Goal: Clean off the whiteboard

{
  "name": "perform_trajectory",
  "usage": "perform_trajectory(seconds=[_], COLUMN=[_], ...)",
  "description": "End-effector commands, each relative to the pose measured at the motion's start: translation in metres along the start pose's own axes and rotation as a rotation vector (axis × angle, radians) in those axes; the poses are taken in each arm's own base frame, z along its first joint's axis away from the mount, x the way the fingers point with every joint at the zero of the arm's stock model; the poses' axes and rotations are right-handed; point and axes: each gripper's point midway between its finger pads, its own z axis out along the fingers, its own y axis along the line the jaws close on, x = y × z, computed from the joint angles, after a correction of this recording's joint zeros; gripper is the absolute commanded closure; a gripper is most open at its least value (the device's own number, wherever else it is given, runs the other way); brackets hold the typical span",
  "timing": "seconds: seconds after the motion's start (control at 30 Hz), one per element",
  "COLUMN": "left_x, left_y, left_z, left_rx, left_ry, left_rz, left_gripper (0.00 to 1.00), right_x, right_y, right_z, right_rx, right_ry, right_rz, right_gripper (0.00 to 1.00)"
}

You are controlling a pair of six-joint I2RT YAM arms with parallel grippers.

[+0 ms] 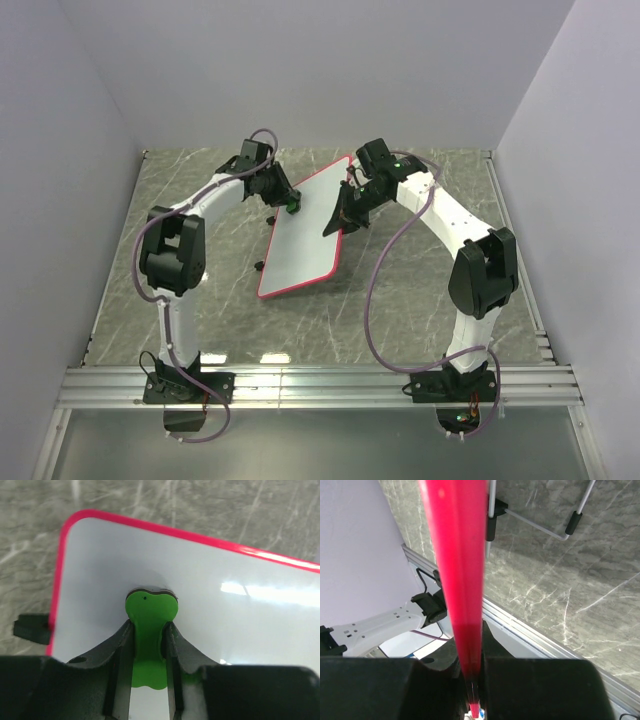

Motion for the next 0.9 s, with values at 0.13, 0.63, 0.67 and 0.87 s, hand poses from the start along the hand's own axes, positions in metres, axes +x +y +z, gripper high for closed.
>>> perform_trajectory(seconds=[0.13, 0.63, 0.67, 0.87], left_x=[0.051, -0.031, -0.029, -0.015], left_y=[0.031, 0.08, 0.09, 0.139], left_z=[-0.002, -0.123, -0.127, -0.166], left_rx=[-0.088, -0.227, -0.249, -0.347], left_ry=[0.136, -0.1, -0.101, -0.118], left_rz=[0.015, -0.002, -0.004, -0.019], left_gripper=[1.0, 1.0, 1.0, 1.0], right_x=[0.03, 0.036, 0.034, 0.023], right_y=[-0.005, -0.013, -0.011, 0.006], right_z=[0.043, 0.045, 0.046, 0.041], right_rx=[0.066, 0.039, 0.031, -0.013], right_ry=[0.085, 0.036, 0.027, -0.016], right_rz=[-0.195, -0.172, -0.178, -0.175], right_gripper=[1.0, 0.67, 0.67, 0.66])
